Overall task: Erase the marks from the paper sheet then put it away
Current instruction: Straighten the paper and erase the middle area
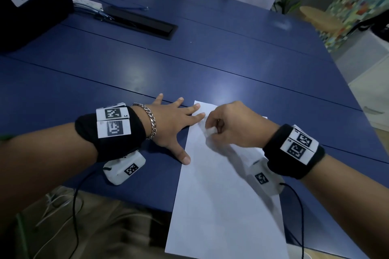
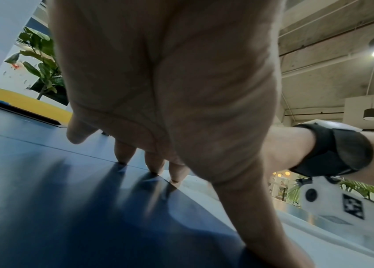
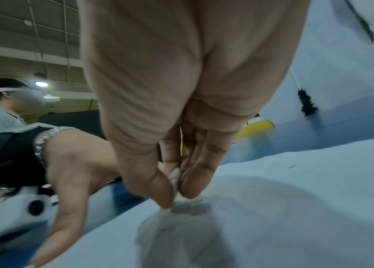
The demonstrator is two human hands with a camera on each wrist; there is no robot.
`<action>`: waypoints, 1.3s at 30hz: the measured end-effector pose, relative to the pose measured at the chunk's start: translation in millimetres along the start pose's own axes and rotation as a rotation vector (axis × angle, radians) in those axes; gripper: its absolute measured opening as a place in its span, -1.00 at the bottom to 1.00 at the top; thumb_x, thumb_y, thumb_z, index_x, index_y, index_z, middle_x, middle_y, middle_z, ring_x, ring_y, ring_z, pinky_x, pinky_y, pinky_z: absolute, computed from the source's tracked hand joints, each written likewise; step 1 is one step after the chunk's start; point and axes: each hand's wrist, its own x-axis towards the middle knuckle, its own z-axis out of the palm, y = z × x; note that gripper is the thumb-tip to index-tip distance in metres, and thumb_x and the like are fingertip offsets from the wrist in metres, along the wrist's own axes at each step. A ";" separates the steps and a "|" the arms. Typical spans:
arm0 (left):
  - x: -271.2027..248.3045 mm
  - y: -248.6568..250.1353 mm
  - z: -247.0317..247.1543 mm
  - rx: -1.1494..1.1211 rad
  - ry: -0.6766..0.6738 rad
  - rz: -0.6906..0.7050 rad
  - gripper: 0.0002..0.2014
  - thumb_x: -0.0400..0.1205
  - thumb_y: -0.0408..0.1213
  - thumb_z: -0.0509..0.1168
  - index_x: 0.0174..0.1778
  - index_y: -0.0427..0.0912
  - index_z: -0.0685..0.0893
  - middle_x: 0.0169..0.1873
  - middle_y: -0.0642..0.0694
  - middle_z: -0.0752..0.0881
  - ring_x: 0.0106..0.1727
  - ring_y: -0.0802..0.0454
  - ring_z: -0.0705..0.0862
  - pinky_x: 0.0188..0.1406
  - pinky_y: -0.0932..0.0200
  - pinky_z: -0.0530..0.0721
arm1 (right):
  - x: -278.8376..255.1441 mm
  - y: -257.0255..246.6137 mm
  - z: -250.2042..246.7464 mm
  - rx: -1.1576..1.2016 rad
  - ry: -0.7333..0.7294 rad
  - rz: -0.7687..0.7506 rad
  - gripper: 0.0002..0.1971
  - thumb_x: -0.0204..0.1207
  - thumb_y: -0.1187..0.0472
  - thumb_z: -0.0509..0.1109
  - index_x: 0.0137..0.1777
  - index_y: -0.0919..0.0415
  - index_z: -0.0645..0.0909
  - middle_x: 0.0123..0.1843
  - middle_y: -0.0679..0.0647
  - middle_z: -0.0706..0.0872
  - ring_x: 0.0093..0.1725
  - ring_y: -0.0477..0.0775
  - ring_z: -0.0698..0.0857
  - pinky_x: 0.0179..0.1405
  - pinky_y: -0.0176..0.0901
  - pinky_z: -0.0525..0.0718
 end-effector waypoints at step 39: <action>-27.4 36.0 19.4 -0.009 0.147 0.005 0.40 0.23 0.78 0.21 0.85 0.01 -0.10 0.79 -0.09 0.06 0.82 -0.17 0.02 0.78 -0.39 -0.03 | -111.9 30.3 13.8 0.083 0.025 0.189 -0.89 0.55 0.05 0.53 0.04 -0.15 0.78 -0.11 -0.28 0.76 -0.10 -0.26 0.74 -0.09 -0.28 0.74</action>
